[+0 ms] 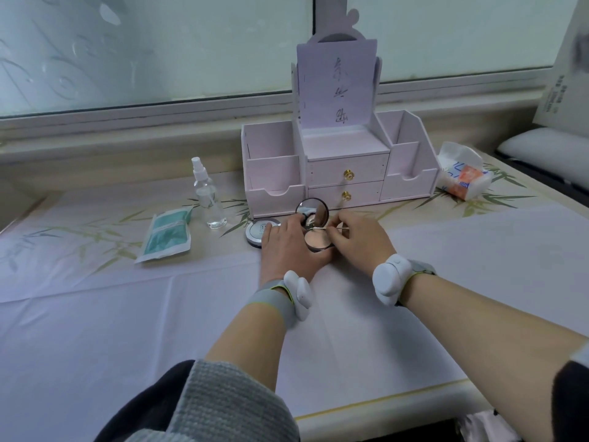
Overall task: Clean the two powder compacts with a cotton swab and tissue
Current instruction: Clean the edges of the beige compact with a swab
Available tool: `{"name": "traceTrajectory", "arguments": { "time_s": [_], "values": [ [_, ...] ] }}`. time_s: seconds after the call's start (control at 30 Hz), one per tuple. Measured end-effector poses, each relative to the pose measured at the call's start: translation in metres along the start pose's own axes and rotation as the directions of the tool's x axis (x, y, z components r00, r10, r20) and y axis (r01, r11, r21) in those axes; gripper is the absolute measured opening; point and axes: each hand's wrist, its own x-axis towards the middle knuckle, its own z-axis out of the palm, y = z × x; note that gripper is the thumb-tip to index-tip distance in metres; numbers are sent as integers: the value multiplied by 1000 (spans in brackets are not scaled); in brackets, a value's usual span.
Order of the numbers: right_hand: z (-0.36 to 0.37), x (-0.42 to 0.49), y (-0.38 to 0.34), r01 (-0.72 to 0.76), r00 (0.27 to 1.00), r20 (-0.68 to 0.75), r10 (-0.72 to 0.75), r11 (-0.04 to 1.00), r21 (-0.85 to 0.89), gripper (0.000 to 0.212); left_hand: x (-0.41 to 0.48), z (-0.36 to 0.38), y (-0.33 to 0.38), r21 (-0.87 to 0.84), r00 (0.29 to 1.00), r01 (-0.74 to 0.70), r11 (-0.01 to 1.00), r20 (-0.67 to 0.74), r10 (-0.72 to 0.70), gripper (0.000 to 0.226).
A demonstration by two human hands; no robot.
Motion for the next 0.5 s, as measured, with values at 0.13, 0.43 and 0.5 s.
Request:
{"name": "traceTrajectory", "arguments": {
  "time_s": [0.13, 0.43, 0.5],
  "values": [
    [6, -2, -3, 16, 999, -34, -17, 1000, -26, 8, 2, 2, -1, 14, 1000, 9, 1000, -7, -9, 74],
    [9, -1, -1, 15, 999, -36, -17, 999, -50, 8, 2, 3, -1, 23, 1000, 2, 1000, -2, -2, 70],
    [9, 0, -1, 14, 999, -32, -16, 999, -53, 8, 2, 3, -1, 13, 1000, 6, 1000, 5, -6, 70]
  ]
}}
